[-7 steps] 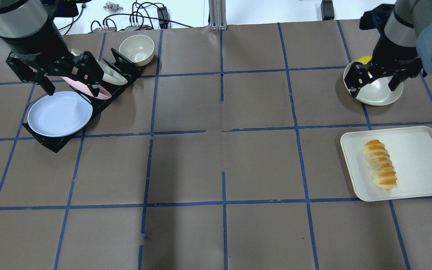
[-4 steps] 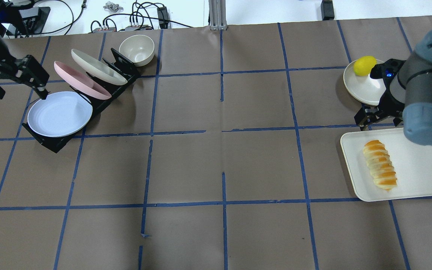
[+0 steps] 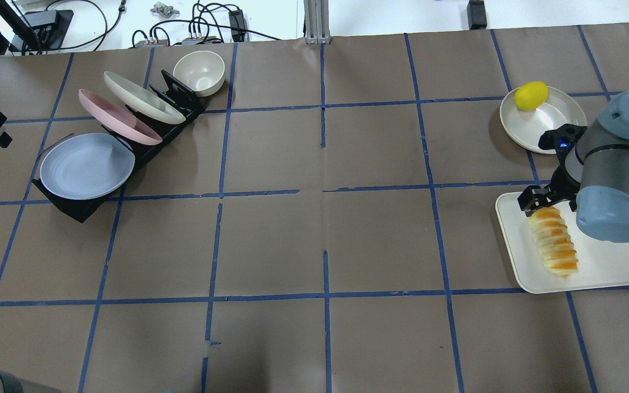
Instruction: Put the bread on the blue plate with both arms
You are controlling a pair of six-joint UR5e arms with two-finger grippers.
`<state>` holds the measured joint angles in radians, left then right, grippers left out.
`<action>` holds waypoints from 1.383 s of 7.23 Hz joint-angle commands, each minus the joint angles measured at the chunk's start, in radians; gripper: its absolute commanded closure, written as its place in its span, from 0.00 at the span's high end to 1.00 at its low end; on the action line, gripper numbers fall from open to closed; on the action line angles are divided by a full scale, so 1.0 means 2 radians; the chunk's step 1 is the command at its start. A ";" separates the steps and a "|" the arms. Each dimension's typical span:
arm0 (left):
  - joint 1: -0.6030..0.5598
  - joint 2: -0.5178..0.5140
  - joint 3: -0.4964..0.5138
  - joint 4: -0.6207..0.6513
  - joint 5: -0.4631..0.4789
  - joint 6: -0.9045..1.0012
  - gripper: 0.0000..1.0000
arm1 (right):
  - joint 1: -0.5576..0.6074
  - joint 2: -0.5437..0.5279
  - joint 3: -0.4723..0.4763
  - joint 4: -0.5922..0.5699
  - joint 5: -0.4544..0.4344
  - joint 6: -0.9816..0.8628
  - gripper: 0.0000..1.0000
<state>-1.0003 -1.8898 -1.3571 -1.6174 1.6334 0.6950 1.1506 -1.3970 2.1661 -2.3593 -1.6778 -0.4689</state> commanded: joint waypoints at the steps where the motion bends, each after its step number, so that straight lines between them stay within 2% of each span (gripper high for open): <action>1: 0.027 -0.106 0.049 0.033 -0.037 0.058 1.00 | -0.011 0.007 0.027 -0.019 0.001 -0.026 0.93; 3: 0.037 -0.168 0.071 0.042 -0.070 0.063 1.00 | -0.011 0.005 0.047 -0.032 0.001 -0.039 0.93; 4: 0.029 -0.180 0.072 0.052 -0.071 0.058 1.00 | -0.012 0.006 0.047 -0.035 0.001 -0.044 0.92; 5: 0.024 -0.190 0.070 0.068 -0.073 0.057 0.96 | -0.011 0.006 0.047 -0.034 0.001 -0.044 0.76; 6: 0.022 -0.201 0.070 0.069 -0.073 0.055 0.88 | -0.011 0.007 0.047 -0.034 -0.002 -0.050 0.07; 7: 0.023 -0.202 0.070 0.063 -0.071 0.054 0.71 | -0.011 0.004 0.047 -0.034 -0.002 -0.061 0.04; 8: 0.023 -0.202 0.069 0.063 -0.071 0.054 0.38 | -0.011 0.003 0.047 -0.034 -0.001 -0.062 0.04; 9: 0.024 -0.201 0.070 0.056 -0.073 0.047 0.18 | -0.011 -0.011 0.046 -0.028 0.001 -0.062 0.03; 10: 0.025 -0.199 0.072 0.043 -0.096 0.041 0.14 | -0.011 -0.039 0.047 -0.011 0.001 -0.067 0.03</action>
<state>-0.9523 -2.2904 -1.2172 -1.5059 1.4776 0.7906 1.1290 -1.4219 2.2591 -2.4114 -1.6775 -0.5939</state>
